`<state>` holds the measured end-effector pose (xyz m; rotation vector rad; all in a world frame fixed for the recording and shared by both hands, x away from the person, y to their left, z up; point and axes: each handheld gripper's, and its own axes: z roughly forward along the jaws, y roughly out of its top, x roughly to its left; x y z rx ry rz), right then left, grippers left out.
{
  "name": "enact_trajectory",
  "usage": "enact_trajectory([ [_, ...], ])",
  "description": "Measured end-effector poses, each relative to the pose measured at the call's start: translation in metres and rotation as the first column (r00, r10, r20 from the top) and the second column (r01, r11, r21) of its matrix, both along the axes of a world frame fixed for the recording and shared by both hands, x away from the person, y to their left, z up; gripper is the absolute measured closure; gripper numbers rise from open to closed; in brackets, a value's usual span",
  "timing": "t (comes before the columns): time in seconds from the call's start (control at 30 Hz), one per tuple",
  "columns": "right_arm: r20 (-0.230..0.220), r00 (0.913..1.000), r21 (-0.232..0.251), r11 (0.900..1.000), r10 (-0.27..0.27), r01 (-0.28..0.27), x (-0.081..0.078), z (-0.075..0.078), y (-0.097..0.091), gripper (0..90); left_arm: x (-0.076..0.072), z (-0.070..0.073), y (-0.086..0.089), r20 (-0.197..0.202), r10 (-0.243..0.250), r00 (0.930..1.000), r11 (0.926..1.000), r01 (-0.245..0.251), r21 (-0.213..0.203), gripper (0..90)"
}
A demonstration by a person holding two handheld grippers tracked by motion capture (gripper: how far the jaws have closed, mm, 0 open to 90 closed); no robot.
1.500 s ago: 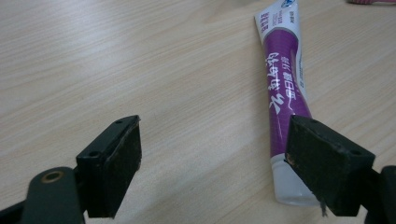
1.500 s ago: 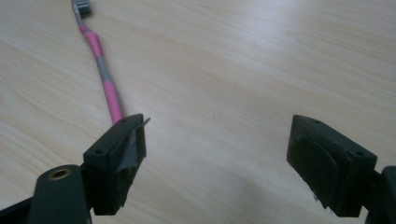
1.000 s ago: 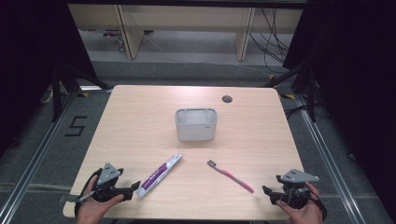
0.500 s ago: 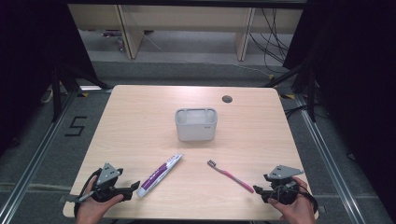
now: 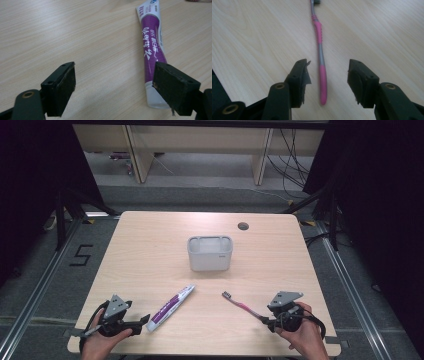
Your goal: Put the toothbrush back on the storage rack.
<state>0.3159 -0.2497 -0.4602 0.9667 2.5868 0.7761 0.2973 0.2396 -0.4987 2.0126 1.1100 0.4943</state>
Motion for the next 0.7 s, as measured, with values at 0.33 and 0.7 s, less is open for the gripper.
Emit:
enact_trajectory([
  [0.33,-0.028,0.9981,-0.037,0.9978,0.055,-0.056,0.018,0.003,0.023,57.0,0.000,0.000,0.000,0.000,-0.005,1.0000,1.0000,0.005,0.004,18.1],
  [0.7,-0.077,0.9910,-0.088,0.9894,0.109,-0.116,0.037,0.001,0.048,62.8,0.000,0.000,-0.001,0.008,-0.004,1.0000,1.0000,0.004,-0.006,18.1],
])
